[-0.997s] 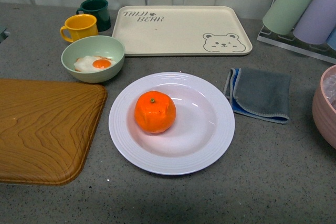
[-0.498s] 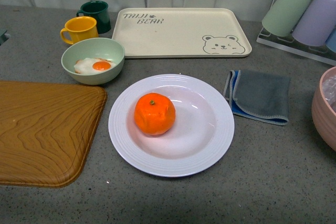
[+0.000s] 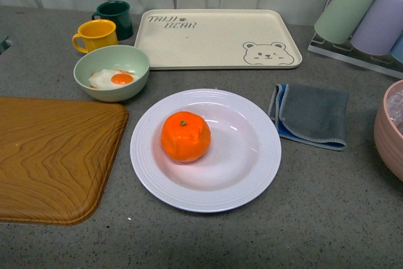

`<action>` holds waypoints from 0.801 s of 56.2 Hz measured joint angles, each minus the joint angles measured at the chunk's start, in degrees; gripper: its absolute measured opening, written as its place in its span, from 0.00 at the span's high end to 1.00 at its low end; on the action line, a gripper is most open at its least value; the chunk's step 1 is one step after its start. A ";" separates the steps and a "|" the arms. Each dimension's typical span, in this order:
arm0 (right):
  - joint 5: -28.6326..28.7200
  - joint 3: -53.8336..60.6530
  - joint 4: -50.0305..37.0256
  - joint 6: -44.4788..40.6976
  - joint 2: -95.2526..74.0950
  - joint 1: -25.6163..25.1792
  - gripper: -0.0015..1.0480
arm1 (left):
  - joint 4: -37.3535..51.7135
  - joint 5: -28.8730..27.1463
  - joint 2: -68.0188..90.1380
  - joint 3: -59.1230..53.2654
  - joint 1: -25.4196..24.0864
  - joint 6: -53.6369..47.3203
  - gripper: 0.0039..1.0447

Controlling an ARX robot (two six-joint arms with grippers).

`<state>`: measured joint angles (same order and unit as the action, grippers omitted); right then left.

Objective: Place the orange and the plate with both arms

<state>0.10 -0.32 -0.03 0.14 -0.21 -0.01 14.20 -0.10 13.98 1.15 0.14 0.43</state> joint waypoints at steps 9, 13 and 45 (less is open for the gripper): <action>0.00 0.00 0.00 0.00 0.00 0.00 0.09 | -2.49 0.00 -2.49 0.00 0.00 0.00 0.97; 0.00 0.00 0.00 0.00 0.00 0.00 0.09 | -3.45 0.00 -3.43 0.00 0.00 0.00 0.97; 0.00 0.00 0.00 0.00 0.00 0.00 0.09 | -14.08 0.09 -13.73 0.02 0.00 0.00 0.69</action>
<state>0.10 -0.32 -0.03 0.14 -0.21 -0.01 0.12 -0.01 0.25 1.17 0.14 0.43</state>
